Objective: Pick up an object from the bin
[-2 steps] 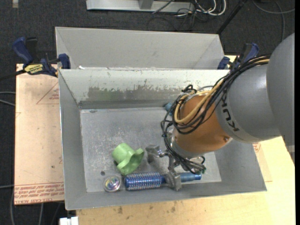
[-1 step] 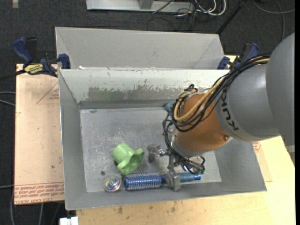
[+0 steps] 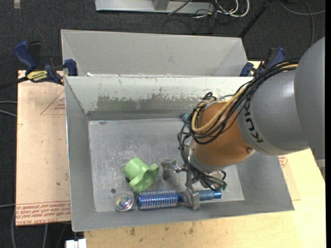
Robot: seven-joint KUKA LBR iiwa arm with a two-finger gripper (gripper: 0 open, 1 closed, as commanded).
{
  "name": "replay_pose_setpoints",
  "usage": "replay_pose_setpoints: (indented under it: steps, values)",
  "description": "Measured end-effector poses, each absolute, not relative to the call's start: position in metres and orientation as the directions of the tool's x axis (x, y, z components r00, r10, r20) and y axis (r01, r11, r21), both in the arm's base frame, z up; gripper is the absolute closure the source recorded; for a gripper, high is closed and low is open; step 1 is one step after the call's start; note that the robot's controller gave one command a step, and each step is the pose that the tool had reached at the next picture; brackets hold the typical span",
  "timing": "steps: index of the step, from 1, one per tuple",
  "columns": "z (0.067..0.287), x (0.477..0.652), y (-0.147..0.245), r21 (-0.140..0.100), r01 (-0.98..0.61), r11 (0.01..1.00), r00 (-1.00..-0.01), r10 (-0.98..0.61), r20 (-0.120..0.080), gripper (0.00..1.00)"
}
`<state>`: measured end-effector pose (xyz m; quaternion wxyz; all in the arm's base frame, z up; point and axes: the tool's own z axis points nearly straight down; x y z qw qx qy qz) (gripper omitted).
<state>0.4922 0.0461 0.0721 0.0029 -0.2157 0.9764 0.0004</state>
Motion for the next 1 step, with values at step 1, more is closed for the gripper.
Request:
replay_pose_setpoints:
  steps: [1]
  values:
    - [0.074,0.4876,0.049,-0.007,-0.467,0.884,-0.884,-0.467,-0.022,0.0]
